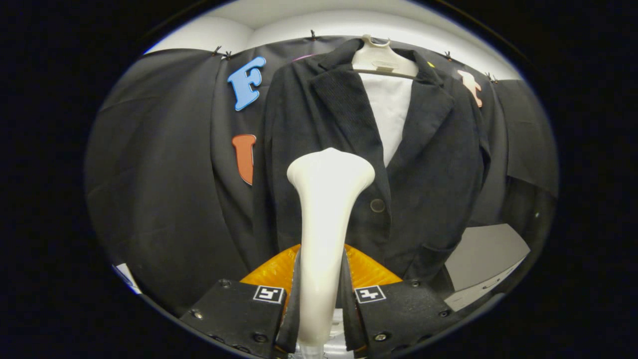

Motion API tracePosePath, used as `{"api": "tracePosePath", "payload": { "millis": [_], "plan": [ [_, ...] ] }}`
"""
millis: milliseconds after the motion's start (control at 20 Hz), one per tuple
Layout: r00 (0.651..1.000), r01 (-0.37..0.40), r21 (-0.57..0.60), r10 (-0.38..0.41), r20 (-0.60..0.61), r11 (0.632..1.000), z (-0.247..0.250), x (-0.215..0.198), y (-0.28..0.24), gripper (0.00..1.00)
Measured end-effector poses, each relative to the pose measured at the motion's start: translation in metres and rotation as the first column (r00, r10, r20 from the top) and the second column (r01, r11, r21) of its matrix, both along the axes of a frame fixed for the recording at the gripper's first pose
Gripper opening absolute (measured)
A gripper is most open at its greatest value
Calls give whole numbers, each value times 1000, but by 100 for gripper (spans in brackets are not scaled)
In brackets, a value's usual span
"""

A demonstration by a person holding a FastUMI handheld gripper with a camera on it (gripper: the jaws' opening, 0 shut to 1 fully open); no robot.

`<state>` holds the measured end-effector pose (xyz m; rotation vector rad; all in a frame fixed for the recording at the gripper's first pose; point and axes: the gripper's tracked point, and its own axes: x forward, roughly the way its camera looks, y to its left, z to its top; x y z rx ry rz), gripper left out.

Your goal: Iron the clothes twice with a garment steamer, once on the left side and once on the right side.

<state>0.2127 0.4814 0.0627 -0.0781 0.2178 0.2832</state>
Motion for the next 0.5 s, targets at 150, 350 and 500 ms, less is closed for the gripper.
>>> {"api": "tracePosePath", "payload": {
  "millis": [150,350,500],
  "plan": [
    [1000,-2,-4,2,-29,1000,-21,-3,-3,38],
    [998,0,-7,-1,-66,1000,-46,-2,-7,38],
    [995,-5,-7,4,-97,1000,-67,-3,-11,38]
  ]
}}
